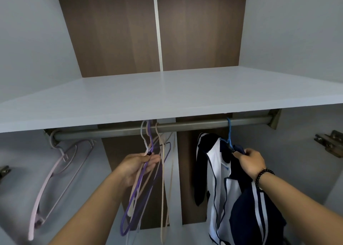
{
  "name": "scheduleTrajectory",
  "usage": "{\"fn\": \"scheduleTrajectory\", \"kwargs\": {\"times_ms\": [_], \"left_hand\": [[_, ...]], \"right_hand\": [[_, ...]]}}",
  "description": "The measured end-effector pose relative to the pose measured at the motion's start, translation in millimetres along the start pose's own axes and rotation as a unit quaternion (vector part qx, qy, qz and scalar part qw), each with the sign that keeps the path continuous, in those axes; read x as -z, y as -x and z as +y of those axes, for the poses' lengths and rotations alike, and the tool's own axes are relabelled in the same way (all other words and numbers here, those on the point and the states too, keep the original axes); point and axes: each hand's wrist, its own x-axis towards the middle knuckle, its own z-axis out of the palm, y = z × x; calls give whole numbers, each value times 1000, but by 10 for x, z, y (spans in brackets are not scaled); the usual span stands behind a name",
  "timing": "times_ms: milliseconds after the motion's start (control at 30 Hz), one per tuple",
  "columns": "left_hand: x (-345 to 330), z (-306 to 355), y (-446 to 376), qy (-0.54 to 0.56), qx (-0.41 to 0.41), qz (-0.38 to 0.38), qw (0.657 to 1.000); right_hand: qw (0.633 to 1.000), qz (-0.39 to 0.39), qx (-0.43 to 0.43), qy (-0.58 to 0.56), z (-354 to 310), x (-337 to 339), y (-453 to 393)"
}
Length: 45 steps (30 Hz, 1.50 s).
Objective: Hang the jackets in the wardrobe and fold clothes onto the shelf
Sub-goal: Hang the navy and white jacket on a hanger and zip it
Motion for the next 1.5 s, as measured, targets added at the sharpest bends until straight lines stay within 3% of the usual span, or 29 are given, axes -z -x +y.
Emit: {"fn": "scheduleTrajectory", "kwargs": {"times_ms": [233,367,600,667,767,833,933,967,1033,1100,1133,1200,1267,1300,1500], "left_hand": [[-43,27,-77,-54,2,45,998],[-94,59,-152,-119,-45,110,986],[-196,-68,-215,-211,-72,135,965],[-190,-188,-246,-288,-108,181,934],[-193,-291,-149,-410,-159,258,860],[-292,-338,-77,-485,-209,300,794],[-613,-453,146,-524,-350,360,688],[-742,-485,211,-528,-402,356,658],[-954,-594,278,-541,-482,267,635],[-1082,-745,218,-567,-497,115,647],[-1142,-828,161,-573,-461,50,676],[-1276,-1002,-18,-545,-332,-16,770],[-1415,-1128,-270,-478,-205,-16,854],[-1463,-1172,-414,-448,-164,-9,879],[-1644,-1177,-1221,-330,-150,63,930]], "right_hand": [[1000,-4,6,2,2,13,8],[1000,-13,11,10,-5,15,-6],[999,-22,20,22,0,49,-10],[999,-25,26,29,5,71,-21],[996,-31,51,67,43,132,-12],[991,-33,70,109,52,169,-37],[981,-27,100,166,59,205,-62],[978,-25,105,180,65,216,-80],[971,-27,115,208,81,242,-114],[963,-28,127,236,111,276,-141],[958,-28,134,252,120,297,-155],[945,-25,151,290,126,337,-183],[930,-14,167,328,123,375,-216],[923,-8,174,342,126,388,-232],[880,3,219,421,167,352,-230]]}}
